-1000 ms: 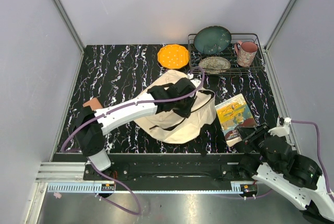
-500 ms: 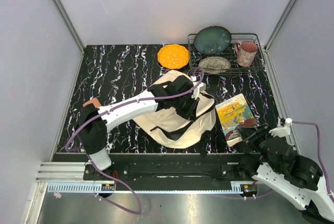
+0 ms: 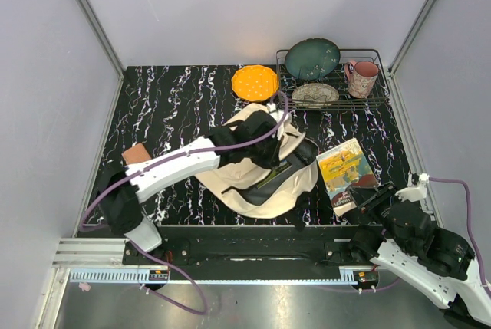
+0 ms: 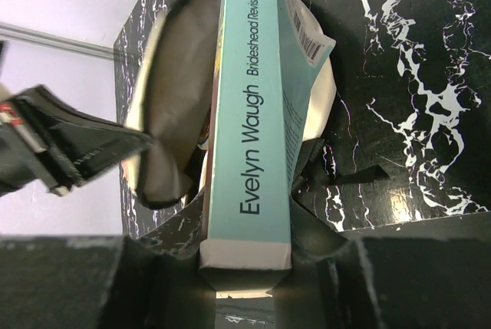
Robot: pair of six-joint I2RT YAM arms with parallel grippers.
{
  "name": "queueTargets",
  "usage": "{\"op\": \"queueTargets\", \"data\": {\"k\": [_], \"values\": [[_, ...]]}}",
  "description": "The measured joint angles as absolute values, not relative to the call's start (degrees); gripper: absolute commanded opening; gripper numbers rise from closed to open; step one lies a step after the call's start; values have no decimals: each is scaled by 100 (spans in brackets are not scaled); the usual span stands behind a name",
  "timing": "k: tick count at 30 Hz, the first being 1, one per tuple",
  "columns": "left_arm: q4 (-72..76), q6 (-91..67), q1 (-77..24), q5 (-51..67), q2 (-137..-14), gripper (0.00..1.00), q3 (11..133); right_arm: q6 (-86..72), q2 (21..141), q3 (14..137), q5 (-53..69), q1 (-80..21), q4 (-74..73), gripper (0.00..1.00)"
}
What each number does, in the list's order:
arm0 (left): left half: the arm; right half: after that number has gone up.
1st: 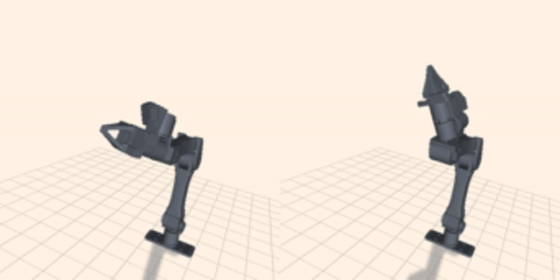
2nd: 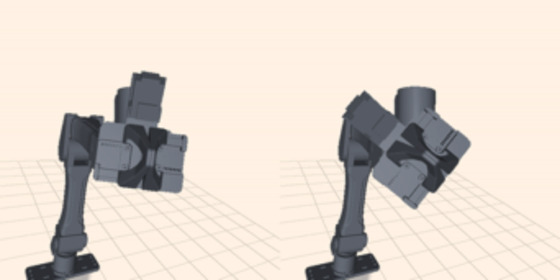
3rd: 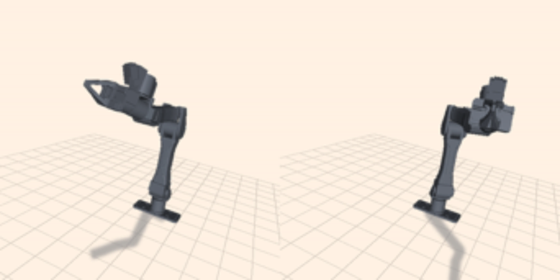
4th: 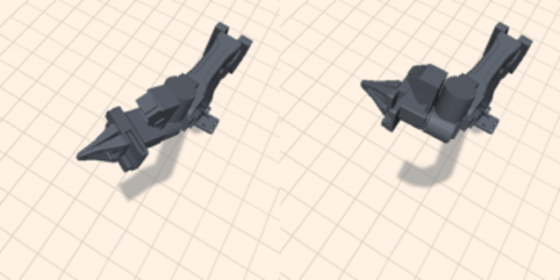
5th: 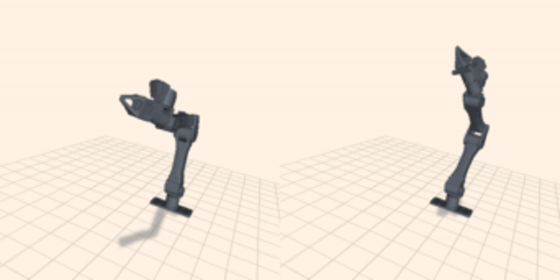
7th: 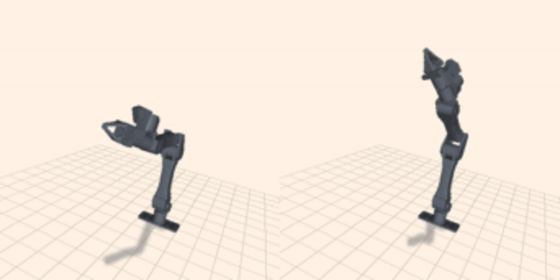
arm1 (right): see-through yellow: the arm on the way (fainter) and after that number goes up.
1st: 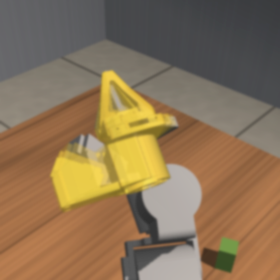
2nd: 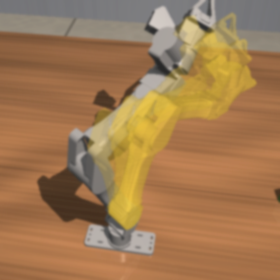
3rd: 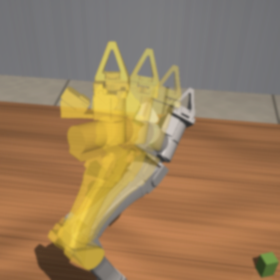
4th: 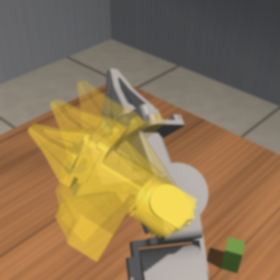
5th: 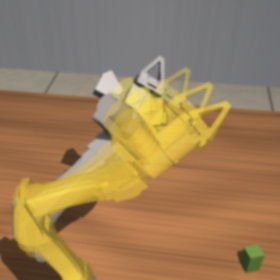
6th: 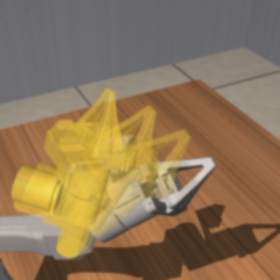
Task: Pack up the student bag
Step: Place the book in the student bag.
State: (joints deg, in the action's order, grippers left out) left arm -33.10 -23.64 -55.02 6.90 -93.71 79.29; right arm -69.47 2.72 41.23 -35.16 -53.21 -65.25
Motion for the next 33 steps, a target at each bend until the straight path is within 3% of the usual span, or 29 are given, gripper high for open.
{"op": "queueTargets", "data": {"k": [7, 12, 22, 33], "values": [[-3441, -2464, -5448, -884, -8226, 0, 7929, -6781, 281, 4095, -3142, -5321, -6198, 0], [-3468, -2464, -5424, -1570, -7732, 0, 7924, -6759, 821, 3647, -2397, -5319, -5059, 0], [-3538, -2512, -5426, -1680, -7603, 0, 7738, -7231, 2329, 2469, -1229, -5321, -2582, 0], [-3500, -2622, -5426, -1581, -7603, 0, 7675, -7078, 2115, 2421, -687, -5323, -1483, 0]]}}
